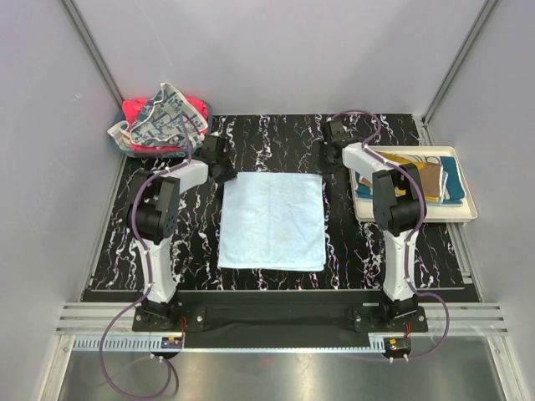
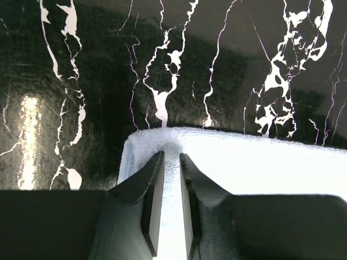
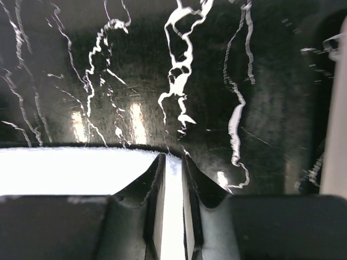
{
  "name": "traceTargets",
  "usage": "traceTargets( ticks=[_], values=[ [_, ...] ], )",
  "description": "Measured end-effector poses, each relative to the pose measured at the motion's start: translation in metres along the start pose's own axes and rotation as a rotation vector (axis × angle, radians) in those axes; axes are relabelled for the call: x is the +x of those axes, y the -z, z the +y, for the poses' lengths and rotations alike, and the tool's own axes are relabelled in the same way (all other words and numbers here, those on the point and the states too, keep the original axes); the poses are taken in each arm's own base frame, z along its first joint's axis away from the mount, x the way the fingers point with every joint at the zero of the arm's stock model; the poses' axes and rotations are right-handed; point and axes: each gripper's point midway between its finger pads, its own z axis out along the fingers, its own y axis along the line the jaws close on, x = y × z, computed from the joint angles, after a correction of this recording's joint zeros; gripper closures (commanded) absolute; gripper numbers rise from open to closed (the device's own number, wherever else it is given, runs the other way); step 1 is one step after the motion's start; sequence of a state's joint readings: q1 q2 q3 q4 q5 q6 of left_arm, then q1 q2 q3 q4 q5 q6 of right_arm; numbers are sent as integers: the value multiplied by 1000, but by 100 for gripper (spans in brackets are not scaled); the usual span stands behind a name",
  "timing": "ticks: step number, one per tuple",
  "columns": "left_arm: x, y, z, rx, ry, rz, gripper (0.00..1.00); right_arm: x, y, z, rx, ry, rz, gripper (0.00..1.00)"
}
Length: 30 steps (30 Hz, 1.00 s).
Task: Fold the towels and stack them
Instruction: Fold the towel
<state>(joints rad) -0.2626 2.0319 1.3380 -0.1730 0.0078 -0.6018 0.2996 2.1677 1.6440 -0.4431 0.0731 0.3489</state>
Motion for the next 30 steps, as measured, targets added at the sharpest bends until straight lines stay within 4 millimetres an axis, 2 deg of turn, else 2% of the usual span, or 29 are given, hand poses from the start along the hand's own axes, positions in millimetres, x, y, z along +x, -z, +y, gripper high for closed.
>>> traceTargets(
  ticks=[9,12,17,21,30],
  values=[
    [-16,12,8,-74,-39,-22,73,-26,35,2,-9,-9,-71,73],
    [-23,20,9,-97,-58,-28,72,-29,38,3,-12,-10,-79,73],
    [-36,26,3,-92,-86,-39,69,-23,37,0,-2,-9,-63,71],
    [-32,26,7,-102,-108,-21,68,-20,36,-4,17,-7,-56,67],
    [-13,13,22,-147,-142,46,63,-9,29,-4,10,-6,-21,62]
  ],
)
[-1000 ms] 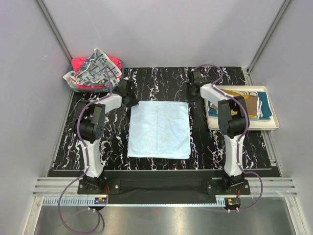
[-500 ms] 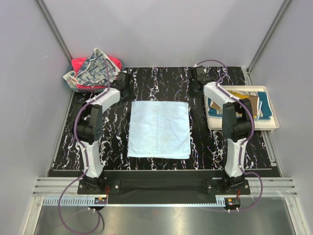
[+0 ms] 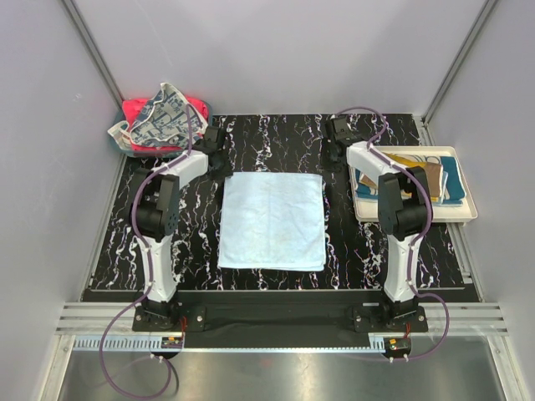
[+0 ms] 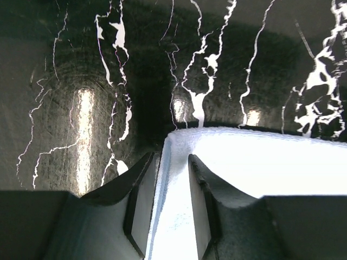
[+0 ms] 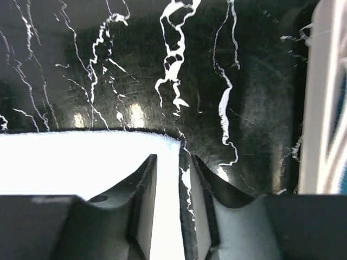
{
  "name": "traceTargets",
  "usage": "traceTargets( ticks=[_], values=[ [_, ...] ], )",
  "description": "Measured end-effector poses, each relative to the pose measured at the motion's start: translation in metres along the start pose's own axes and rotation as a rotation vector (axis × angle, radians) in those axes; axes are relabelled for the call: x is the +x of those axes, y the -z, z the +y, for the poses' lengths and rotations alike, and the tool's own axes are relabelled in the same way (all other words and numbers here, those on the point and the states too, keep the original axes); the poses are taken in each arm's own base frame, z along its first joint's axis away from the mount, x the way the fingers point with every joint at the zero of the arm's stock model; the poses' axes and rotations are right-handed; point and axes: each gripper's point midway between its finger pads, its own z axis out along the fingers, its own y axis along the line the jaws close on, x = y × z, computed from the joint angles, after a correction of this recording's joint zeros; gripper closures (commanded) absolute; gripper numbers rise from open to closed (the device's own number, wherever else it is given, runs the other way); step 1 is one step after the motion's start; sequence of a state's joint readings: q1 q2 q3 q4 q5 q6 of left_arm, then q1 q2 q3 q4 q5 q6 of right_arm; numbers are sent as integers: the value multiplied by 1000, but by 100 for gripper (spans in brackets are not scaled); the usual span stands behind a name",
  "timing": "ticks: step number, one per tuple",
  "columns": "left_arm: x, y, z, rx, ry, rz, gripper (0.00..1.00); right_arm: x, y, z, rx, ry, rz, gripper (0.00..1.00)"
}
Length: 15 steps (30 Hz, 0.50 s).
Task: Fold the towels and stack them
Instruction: Fold the towel
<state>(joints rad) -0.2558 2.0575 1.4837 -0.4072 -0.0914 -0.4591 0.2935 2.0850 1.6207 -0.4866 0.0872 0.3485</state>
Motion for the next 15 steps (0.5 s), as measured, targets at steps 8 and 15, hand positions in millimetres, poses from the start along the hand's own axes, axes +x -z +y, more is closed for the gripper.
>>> traceTargets(
  ticks=[8,15],
  values=[
    [4,-4,3,-8,-9,15,60,28,-15,-4,-3,-7,75,61],
    [7,-9,6,-25,-9,21,59,34,-21,-3,-12,-9,89,61]
  ],
)
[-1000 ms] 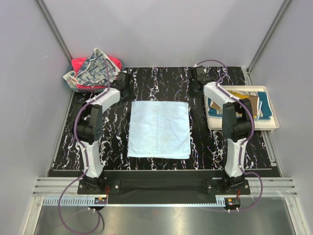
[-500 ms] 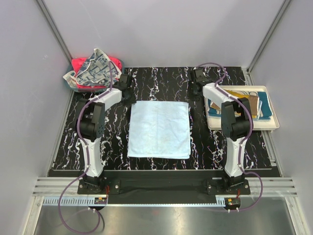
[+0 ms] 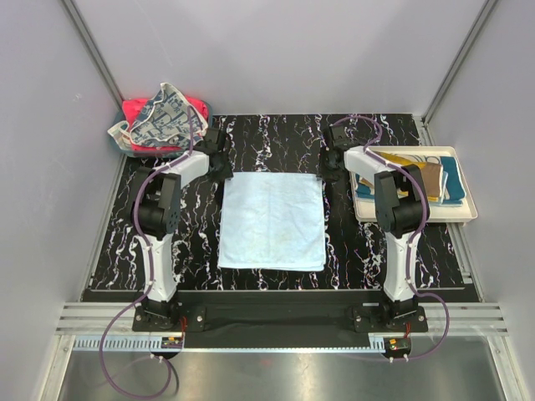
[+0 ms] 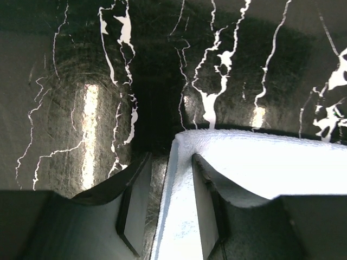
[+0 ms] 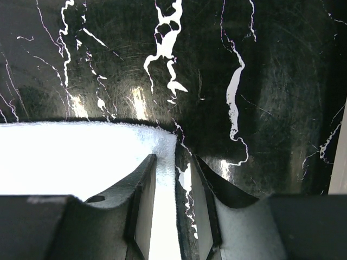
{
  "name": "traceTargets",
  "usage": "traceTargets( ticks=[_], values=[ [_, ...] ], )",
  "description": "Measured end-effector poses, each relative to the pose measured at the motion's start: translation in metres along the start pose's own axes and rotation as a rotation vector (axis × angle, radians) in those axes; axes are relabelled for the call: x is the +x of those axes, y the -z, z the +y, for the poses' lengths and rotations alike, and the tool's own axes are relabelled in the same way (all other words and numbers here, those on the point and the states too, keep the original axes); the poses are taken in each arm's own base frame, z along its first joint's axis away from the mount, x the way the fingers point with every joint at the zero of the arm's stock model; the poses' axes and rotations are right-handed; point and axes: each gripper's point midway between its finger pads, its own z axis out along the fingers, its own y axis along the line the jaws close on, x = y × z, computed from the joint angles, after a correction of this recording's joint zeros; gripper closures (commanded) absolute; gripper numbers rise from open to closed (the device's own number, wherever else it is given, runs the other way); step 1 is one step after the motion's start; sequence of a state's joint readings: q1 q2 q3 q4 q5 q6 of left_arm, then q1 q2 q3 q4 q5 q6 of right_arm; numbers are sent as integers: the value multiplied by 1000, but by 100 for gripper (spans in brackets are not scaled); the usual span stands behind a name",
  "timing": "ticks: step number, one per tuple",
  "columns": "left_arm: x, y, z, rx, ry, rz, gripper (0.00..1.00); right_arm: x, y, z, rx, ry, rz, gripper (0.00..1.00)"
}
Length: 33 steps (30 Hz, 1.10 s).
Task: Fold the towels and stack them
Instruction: Fold the towel
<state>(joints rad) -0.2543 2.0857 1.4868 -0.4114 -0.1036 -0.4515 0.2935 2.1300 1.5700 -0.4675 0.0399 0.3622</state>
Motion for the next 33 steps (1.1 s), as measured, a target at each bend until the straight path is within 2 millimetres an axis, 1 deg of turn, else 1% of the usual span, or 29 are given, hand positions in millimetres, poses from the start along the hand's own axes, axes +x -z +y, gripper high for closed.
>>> traceTargets(
  ticks=[5,11,18,19,22,23,25,26,28,31,33],
  values=[
    [-3,-3,-1,-1,2,-12,59,1,-6,0,0,-1,-2,62],
    [-7,-5,-3,5,8,-25,58,-2,-7,3,-13,-12,-13,62],
    [-12,-9,-6,16,21,-47,60,-5,-11,6,-22,-32,-27,71],
    [-13,-10,-7,18,23,-51,60,-6,-11,6,-22,-33,-29,74],
    [-15,-11,-8,22,25,-58,67,-6,-12,6,-23,-36,-31,79],
    [-15,-11,-8,22,25,-59,71,-6,-12,6,-24,-37,-32,84],
    [-15,-11,-8,23,26,-58,78,-6,-12,6,-24,-38,-32,86],
    [-15,-11,-8,24,27,-58,80,-6,-12,6,-24,-39,-32,91],
    [-14,-12,-9,27,28,-57,88,-6,-12,6,-24,-40,-31,93],
    [-15,-12,-11,38,32,-61,100,-6,-12,7,-26,-40,-30,99],
    [-15,-12,-12,42,35,-62,100,-6,-12,7,-27,-39,-29,100]
  ],
)
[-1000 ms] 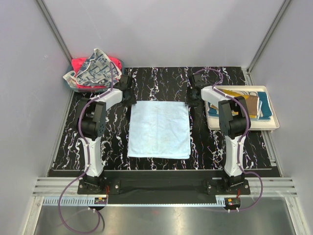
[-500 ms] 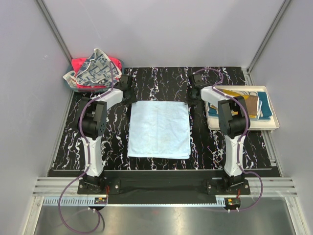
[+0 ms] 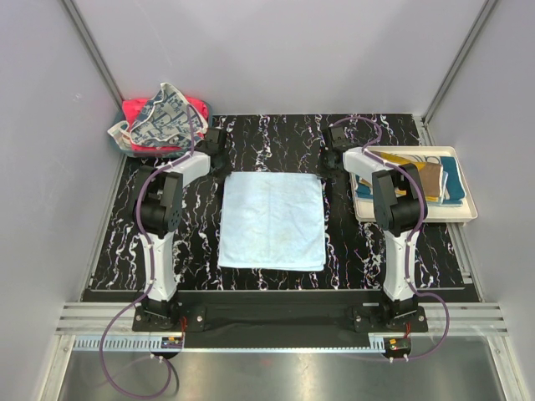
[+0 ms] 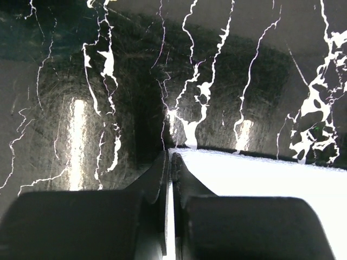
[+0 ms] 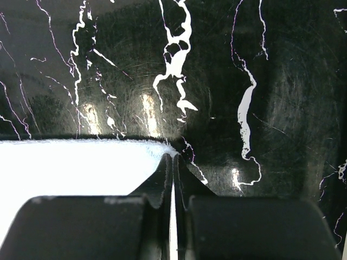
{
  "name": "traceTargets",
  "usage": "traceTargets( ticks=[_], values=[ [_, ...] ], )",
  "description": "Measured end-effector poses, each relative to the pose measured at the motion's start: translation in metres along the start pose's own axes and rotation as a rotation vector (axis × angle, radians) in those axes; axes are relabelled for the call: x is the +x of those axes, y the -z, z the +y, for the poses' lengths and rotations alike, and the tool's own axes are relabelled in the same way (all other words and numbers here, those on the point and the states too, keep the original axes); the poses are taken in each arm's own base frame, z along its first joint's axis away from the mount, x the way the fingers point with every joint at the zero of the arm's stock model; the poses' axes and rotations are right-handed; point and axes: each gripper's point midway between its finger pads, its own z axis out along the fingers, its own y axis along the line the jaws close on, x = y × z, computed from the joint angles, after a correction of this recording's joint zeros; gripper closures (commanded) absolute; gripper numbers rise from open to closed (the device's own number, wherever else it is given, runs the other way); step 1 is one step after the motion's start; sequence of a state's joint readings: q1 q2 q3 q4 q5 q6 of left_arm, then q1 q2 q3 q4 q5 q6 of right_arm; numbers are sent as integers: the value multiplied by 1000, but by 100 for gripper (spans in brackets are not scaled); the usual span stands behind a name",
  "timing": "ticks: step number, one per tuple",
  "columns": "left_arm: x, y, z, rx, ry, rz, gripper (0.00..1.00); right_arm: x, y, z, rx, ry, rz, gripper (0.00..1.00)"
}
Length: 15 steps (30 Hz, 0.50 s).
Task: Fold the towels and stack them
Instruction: Fold the towel
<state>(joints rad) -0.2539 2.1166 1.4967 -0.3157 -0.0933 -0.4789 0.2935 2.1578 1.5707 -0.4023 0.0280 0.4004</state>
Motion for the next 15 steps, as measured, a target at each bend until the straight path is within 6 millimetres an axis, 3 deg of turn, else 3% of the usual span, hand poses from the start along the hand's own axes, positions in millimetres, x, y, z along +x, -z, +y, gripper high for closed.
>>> traceTargets(
  ticks=[5,10,15],
  values=[
    [-6,-1,-3,14,5,-22,100,-7,4,2,1,3,-4,100],
    [-24,-1,-7,45,39,-72,100,-34,13,12,-23,4,-64,100],
    [-68,7,-16,113,89,-164,100,-65,19,16,-48,-10,-138,100]
  ],
)
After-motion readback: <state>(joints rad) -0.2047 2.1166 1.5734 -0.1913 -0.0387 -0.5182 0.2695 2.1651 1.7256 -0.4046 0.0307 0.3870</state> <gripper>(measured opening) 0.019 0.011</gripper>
